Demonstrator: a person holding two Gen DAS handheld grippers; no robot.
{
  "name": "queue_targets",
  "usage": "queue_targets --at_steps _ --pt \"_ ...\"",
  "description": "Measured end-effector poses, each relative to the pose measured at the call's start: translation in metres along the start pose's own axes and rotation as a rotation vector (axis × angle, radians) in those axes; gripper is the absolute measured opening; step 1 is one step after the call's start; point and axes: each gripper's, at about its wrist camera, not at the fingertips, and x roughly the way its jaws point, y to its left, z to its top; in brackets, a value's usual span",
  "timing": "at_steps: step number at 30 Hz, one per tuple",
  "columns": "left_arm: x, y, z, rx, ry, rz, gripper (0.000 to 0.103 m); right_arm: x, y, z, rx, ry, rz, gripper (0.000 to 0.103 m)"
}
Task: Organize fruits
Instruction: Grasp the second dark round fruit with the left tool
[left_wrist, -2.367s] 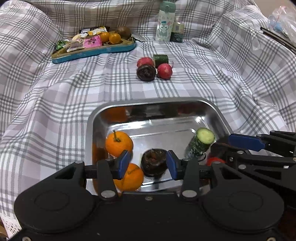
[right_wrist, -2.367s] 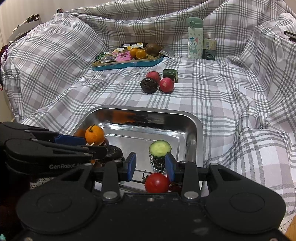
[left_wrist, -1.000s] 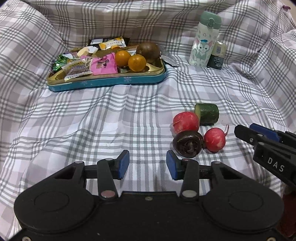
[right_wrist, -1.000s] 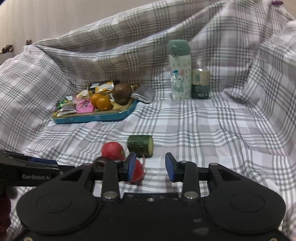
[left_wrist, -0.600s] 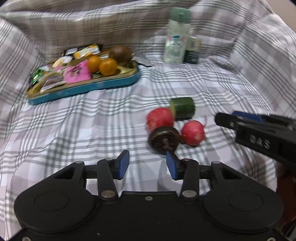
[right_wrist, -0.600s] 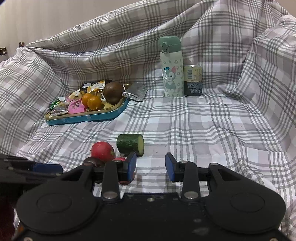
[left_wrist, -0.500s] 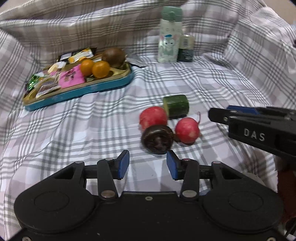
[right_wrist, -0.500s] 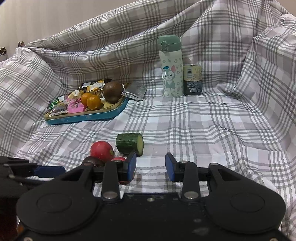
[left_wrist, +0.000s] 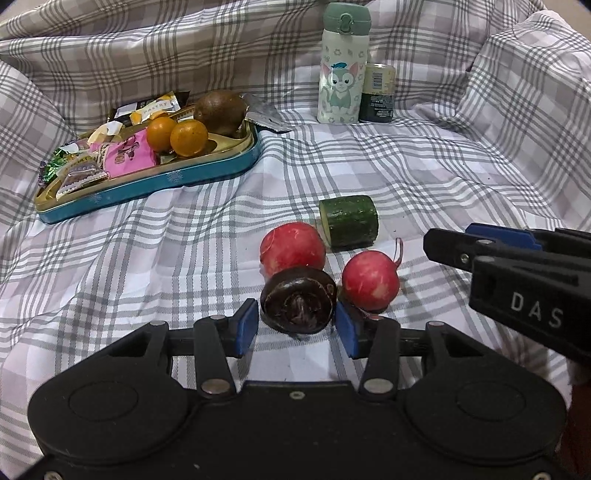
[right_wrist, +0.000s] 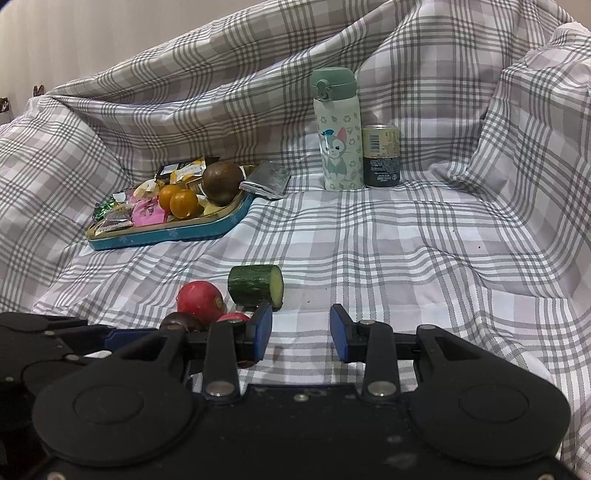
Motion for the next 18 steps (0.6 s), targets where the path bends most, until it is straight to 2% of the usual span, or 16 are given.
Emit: queue_targets --at_steps 6,11,18 --pt "-0.007 0.007 -0.002 -0.047 0.039 -0.027 0.052 0.000 -0.001 0.000 0.003 -0.002 -0.012 0.036" --pt "-0.019 0.019 -0.007 -0.053 0.082 -0.004 0.052 0.000 0.001 0.000 -0.003 0.003 -0.007 0.036" --pt "-0.021 0.034 -0.014 -0.055 0.121 0.024 0.052 0.005 0.005 -0.002 0.001 0.047 0.066 0.037"
